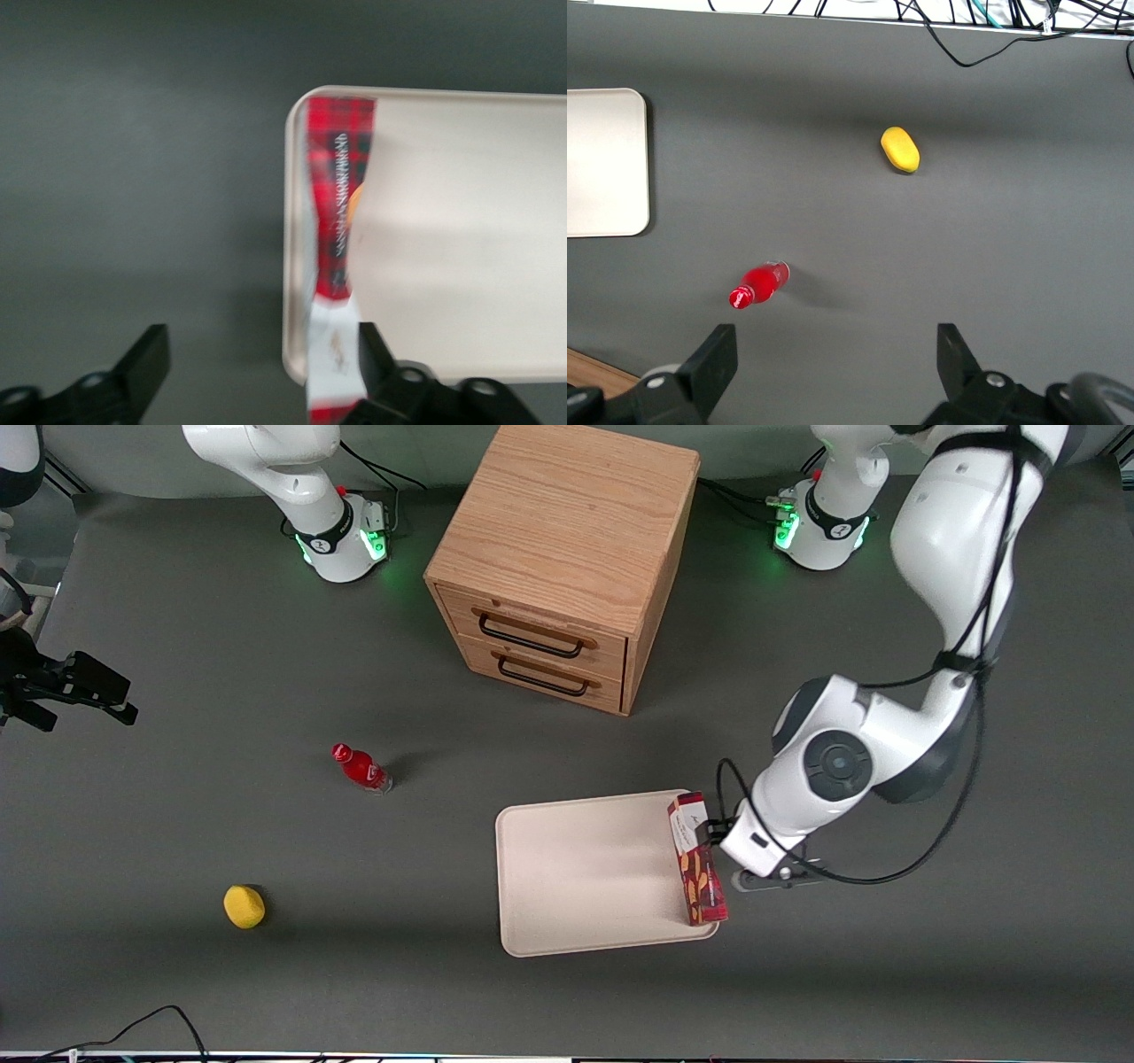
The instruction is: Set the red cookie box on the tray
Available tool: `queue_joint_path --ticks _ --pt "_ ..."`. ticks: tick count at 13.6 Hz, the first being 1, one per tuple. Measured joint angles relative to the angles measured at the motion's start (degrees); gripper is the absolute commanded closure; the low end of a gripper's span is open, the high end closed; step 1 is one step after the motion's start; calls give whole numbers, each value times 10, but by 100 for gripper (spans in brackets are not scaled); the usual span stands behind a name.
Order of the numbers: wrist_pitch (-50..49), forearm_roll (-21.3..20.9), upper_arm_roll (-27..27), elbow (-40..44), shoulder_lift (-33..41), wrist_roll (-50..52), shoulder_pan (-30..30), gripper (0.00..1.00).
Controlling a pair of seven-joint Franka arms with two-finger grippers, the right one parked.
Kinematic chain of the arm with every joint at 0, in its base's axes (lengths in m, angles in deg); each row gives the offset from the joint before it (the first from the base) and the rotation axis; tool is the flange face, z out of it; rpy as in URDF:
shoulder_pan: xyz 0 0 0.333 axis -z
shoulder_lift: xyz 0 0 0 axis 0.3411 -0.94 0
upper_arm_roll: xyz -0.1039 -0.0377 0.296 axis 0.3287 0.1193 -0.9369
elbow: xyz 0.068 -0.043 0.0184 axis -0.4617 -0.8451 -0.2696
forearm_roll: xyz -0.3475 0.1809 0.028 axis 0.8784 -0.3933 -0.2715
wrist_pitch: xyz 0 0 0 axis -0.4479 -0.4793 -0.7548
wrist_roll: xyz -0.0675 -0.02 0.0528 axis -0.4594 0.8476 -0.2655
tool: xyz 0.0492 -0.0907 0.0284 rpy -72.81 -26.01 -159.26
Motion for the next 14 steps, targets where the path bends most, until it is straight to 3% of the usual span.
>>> queue_joint_path --ticks 2,5,8,11,14 --pt "-98 36 -24 7 65 -40 -3 0" --pt "-232 104 -123 10 169 -178 -4 0" --pt "-344 128 -214 -2 258 -316 -6 0" --pt "-359 133 -276 -90 358 -390 -6 0" --pt "-358 134 -286 -149 414 -399 -5 0"
